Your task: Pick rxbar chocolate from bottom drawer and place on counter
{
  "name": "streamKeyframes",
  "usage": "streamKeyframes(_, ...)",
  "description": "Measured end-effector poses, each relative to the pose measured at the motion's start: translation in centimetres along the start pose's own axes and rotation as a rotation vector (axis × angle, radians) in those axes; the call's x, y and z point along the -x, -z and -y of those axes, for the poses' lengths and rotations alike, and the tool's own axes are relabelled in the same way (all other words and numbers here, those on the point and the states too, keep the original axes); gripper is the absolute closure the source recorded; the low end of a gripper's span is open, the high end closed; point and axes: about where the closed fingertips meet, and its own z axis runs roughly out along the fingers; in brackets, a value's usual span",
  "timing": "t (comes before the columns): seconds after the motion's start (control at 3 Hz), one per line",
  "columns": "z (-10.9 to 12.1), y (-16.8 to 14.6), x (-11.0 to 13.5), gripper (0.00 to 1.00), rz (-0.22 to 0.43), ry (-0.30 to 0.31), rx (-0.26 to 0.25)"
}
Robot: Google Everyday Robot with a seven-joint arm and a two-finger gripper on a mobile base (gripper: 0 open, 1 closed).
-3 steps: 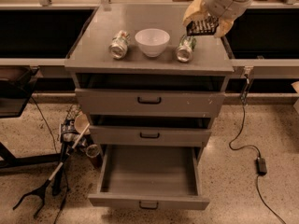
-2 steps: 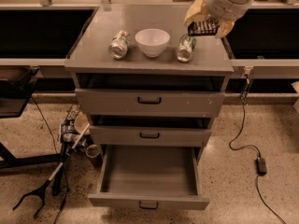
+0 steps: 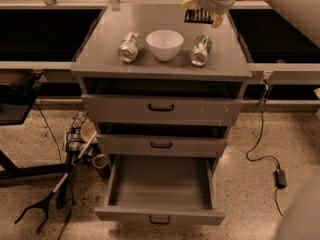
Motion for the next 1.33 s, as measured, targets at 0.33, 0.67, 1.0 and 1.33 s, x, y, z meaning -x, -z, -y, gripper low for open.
streamKeyframes(0.33,-2.8,-4.1,2.4,1.00,0.091,-0.100,-0.003)
streamKeyframes(0.67,-6.0,-9.9,4.4,1.00,0.155,-0.239,0.005)
streamKeyframes(1.0,-8.1,-13.6,4.7,1.00,0.152,-0.281,0.018)
streamKeyframes(1.33,-9.4,-16.3,4.2,1.00,0.121,-0.306,0.038)
